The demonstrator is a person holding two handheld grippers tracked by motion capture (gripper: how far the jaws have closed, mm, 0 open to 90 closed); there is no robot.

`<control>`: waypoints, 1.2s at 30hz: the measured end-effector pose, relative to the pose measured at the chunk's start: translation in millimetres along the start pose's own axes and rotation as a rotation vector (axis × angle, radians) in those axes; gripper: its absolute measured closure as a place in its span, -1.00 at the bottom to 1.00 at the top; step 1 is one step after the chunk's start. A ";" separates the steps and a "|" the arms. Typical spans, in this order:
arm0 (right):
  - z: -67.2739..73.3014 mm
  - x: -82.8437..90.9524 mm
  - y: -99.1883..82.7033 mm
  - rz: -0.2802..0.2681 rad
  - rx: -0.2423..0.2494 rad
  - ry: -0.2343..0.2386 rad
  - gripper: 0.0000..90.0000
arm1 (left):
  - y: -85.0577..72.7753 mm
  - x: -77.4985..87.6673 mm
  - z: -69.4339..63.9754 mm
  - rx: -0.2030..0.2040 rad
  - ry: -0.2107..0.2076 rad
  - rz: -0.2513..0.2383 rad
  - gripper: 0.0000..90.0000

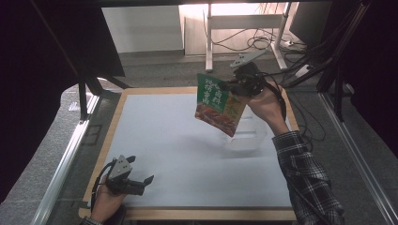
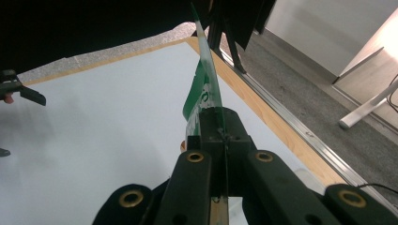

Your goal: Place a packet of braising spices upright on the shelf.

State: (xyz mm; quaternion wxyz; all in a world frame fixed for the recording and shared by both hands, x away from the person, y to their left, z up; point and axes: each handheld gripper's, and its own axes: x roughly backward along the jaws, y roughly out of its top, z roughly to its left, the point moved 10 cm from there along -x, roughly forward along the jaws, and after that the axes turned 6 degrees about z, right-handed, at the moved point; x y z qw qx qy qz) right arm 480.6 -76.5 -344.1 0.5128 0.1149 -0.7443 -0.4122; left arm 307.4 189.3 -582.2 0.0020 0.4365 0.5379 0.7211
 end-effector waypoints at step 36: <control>-55.7 46.2 -83.0 0.137 -0.105 -0.104 0.99 | -1.1 -0.7 0.3 -0.003 0.005 0.011 -1.00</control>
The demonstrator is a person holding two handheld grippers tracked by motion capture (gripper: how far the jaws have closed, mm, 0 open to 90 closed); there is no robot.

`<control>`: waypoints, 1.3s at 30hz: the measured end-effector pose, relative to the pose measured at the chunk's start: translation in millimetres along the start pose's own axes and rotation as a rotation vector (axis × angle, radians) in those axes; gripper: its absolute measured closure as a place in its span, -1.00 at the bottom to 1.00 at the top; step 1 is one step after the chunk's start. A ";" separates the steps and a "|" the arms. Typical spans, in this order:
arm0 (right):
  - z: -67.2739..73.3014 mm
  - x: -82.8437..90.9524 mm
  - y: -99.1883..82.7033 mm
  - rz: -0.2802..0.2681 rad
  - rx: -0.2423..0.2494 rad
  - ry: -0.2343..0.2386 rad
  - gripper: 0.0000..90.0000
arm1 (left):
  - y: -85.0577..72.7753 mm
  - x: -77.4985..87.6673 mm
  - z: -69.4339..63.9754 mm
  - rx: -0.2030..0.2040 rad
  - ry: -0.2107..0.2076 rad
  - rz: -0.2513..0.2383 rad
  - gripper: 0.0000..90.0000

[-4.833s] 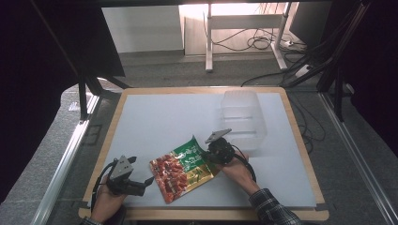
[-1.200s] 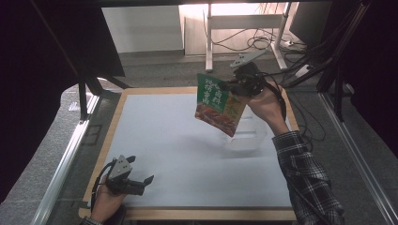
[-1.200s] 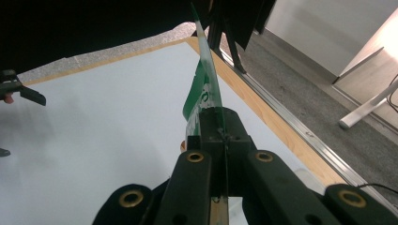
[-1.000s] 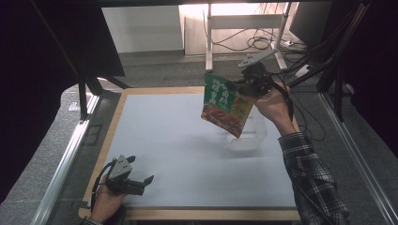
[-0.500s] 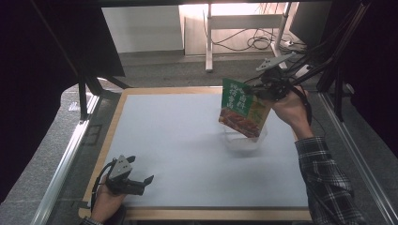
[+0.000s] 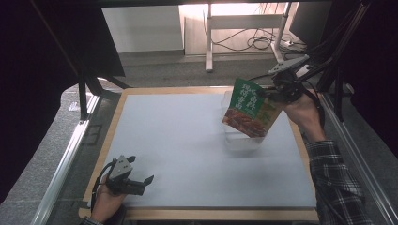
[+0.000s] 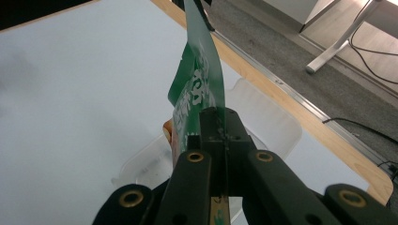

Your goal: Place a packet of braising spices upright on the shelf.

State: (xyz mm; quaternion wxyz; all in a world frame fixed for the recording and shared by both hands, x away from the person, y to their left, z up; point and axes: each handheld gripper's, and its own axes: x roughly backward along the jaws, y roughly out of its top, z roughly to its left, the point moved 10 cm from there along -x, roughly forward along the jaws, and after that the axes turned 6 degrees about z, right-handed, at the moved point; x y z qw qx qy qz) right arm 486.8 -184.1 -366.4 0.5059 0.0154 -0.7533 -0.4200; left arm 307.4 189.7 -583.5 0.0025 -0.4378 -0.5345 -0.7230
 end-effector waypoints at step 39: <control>-1.6 -31.6 -3.4 -0.008 -0.042 -0.029 0.07 | 0.3 0.0 -0.8 0.000 0.001 -0.001 -1.00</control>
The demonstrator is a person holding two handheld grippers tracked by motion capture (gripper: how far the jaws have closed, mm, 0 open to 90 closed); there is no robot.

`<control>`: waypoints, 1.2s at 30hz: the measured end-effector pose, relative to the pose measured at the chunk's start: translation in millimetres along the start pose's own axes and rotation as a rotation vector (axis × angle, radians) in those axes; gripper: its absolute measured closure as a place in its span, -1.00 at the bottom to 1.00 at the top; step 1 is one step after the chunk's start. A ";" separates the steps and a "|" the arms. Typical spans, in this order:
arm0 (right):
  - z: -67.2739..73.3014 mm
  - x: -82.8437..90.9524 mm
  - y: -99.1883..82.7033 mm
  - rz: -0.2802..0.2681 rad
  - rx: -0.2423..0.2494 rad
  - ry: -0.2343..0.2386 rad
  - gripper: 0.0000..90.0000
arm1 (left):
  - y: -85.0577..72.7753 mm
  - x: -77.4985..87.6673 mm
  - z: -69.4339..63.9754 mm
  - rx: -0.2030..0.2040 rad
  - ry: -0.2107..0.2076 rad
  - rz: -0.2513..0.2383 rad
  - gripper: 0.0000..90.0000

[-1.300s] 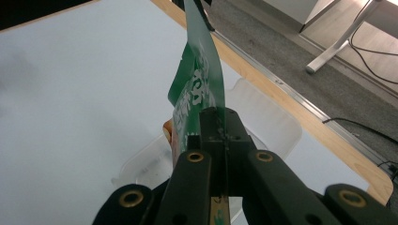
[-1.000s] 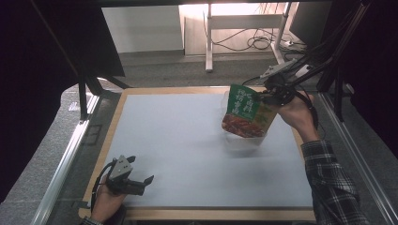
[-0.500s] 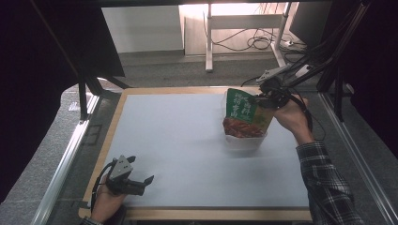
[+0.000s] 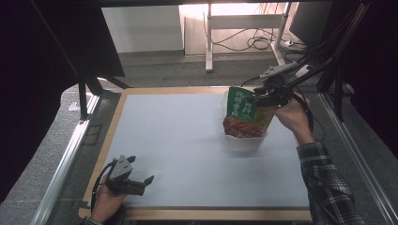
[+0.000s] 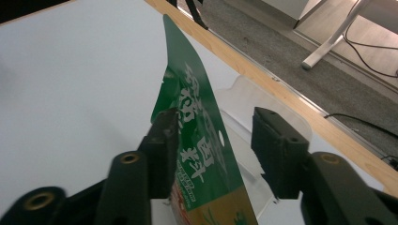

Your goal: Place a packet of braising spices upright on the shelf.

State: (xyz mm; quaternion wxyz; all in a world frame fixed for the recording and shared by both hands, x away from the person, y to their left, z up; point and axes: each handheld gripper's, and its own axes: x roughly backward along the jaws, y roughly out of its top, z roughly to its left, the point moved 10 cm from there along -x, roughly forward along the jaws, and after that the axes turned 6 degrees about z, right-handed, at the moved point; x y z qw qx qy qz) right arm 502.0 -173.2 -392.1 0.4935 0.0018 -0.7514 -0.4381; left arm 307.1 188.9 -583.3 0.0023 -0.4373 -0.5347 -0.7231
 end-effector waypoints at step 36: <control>-11.9 29.4 -20.0 -0.099 -0.090 -0.020 -0.84 | -0.4 -0.7 -0.6 -0.004 0.000 0.006 -1.00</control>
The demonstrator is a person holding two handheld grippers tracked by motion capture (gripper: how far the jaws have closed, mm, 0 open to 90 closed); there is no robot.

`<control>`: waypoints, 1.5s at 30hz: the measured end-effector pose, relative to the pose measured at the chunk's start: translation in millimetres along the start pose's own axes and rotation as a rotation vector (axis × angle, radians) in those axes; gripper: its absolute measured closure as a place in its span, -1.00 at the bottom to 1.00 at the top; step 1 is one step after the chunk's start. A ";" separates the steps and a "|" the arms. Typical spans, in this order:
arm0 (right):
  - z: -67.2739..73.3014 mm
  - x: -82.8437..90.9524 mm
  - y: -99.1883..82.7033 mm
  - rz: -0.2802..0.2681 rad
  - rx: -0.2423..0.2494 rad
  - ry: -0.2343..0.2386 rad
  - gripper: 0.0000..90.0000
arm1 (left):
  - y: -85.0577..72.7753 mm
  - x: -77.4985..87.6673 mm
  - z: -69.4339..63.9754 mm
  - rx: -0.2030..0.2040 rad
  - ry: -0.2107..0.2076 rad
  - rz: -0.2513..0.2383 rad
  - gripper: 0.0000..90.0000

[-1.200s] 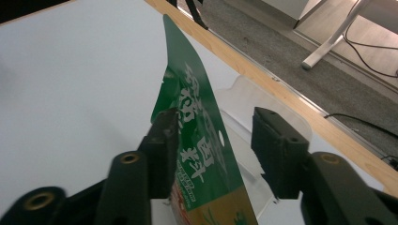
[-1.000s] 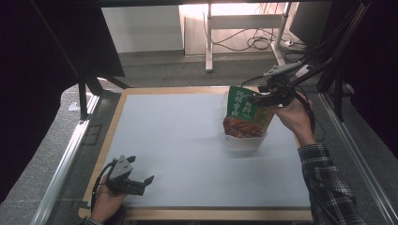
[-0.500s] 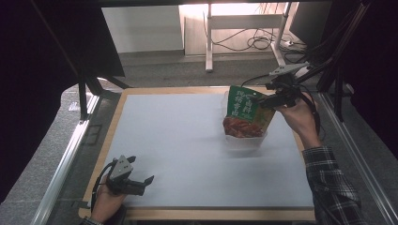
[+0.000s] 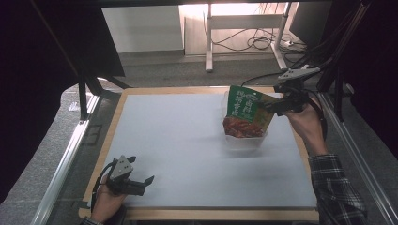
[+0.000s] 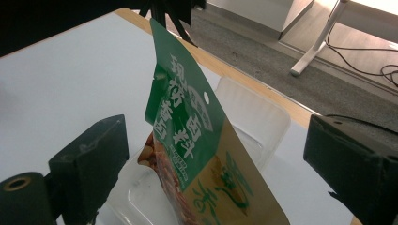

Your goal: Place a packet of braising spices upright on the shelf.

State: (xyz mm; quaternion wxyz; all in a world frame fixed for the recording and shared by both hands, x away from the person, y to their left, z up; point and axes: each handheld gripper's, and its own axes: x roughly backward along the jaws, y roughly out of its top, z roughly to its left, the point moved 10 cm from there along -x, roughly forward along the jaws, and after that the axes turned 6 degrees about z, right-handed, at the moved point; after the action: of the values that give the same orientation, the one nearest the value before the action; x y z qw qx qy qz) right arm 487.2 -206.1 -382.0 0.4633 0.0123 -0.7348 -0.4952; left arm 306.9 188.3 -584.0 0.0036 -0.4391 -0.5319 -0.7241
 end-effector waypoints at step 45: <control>18.1 7.6 -83.9 -0.101 -0.150 0.041 -0.95 | 6.4 4.2 -4.8 -0.009 -0.041 -0.055 -0.98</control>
State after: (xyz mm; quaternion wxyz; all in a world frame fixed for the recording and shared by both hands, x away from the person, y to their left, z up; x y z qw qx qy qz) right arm 433.3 -239.5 -440.4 0.4524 0.0250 -0.6845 -0.5711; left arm 304.3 183.8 -576.7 -0.0291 -0.4390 -0.5404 -0.7173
